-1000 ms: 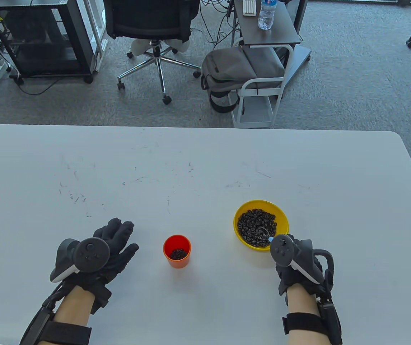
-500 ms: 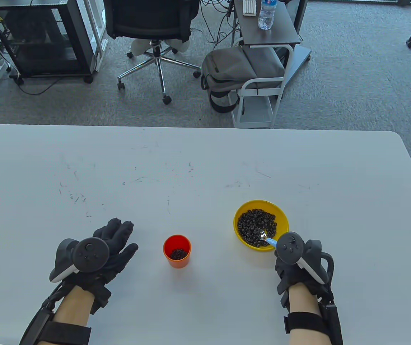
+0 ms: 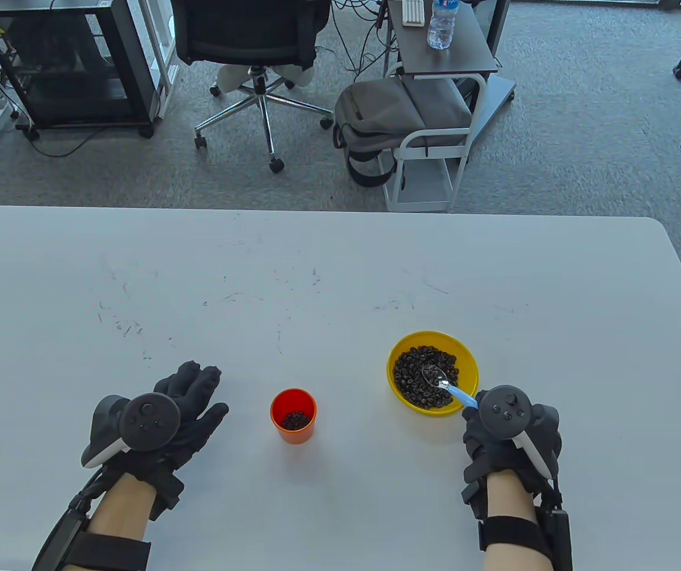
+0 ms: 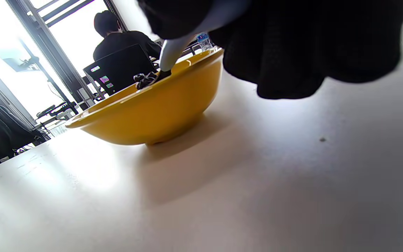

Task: Scoop coffee beans into a cup using a baby spoon

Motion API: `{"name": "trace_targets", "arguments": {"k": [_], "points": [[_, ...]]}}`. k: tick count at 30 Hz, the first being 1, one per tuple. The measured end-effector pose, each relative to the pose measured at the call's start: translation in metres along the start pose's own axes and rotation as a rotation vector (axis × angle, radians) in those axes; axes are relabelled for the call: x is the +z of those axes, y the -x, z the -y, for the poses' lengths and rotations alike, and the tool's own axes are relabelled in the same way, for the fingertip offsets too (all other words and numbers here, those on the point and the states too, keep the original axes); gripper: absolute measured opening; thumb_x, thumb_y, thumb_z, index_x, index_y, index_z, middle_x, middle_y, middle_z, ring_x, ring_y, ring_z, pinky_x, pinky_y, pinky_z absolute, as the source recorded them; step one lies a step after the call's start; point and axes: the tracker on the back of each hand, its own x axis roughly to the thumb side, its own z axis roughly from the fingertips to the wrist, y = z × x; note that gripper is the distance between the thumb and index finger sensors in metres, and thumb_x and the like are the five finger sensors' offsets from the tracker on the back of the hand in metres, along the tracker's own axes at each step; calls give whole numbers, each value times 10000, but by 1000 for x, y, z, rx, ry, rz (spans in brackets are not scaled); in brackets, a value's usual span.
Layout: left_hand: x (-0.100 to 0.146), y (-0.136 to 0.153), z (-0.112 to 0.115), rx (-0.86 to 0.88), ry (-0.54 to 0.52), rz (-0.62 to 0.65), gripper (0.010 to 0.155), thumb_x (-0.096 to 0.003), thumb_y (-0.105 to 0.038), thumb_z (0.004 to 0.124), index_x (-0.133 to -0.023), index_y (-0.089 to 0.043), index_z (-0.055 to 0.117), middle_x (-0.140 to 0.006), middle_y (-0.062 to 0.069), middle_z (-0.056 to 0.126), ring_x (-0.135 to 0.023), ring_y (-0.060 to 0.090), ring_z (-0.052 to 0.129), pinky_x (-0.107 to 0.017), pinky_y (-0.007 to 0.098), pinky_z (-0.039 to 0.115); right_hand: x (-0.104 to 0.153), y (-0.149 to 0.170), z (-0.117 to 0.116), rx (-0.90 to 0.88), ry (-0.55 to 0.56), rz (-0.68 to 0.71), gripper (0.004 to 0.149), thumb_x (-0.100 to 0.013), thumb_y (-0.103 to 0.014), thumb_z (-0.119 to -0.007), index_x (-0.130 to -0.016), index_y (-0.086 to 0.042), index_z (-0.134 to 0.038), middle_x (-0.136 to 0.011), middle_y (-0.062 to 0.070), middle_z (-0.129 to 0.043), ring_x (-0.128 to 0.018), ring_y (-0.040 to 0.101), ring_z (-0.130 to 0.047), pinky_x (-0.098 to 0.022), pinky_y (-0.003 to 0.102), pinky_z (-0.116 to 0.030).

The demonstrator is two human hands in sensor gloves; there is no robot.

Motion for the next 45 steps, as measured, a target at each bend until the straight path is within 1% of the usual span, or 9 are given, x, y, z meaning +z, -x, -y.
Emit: {"name": "trace_targets", "arguments": {"k": [4, 9, 20, 30, 33, 37, 45], "points": [[0, 0, 0, -2, 0, 0, 672, -642, -486, 597, -1170, -90, 474, -1148, 317, 373, -984, 619, 507, -625, 753, 519, 2, -2, 4, -17, 33, 14, 552, -485, -207, -657, -919, 131, -612, -763, 294, -841, -485, 462, -949, -311, 470, -873], [0, 0, 0, -1, 1, -1, 671, -642, -486, 598, -1169, -89, 477, -1147, 318, 374, -983, 620, 506, -625, 753, 519, 1, -1, 0, 10, 8, 12, 551, -485, -207, -659, -918, 131, -615, -762, 293, -843, -485, 462, -949, -311, 470, -873], [0, 0, 0, 1, 2, 0, 672, -642, -485, 597, -1170, -88, 475, -1147, 317, 374, -984, 618, 507, -625, 753, 519, 3, -15, 4, -2, 34, 72, 551, -486, -208, -663, -917, 132, -618, -760, 292, -845, -485, 461, -950, -309, 469, -873], [0, 0, 0, 1, 4, 0, 670, -642, -485, 597, -1170, -89, 476, -1148, 317, 374, -985, 618, 506, -626, 752, 520, 4, -17, 4, -25, 34, 84, 550, -487, -208, -664, -915, 133, -619, -758, 293, -846, -481, 461, -950, -308, 470, -872], [0, 0, 0, 0, 4, 0, 671, -642, -486, 596, -1170, -90, 475, -1148, 315, 373, -985, 617, 507, -626, 753, 519, 6, -25, 6, -41, 40, 118, 550, -487, -209, -665, -915, 134, -620, -756, 291, -847, -479, 461, -949, -306, 469, -871], [0, 0, 0, 0, 4, -1, 671, -643, -485, 596, -1170, -89, 475, -1148, 317, 372, -984, 619, 507, -626, 753, 519, 10, -46, 5, -47, 42, 194, 550, -488, -210, -667, -913, 136, -624, -752, 290, -850, -473, 457, -952, -302, 465, -873], [0, 0, 0, -7, 6, -6, 669, -643, -485, 596, -1170, -92, 473, -1148, 316, 373, -985, 618, 506, -626, 752, 519, 21, -95, -9, -79, -24, 351, 550, -491, -213, -668, -910, 142, -630, -745, 289, -856, -461, 454, -956, -293, 460, -874]]}}
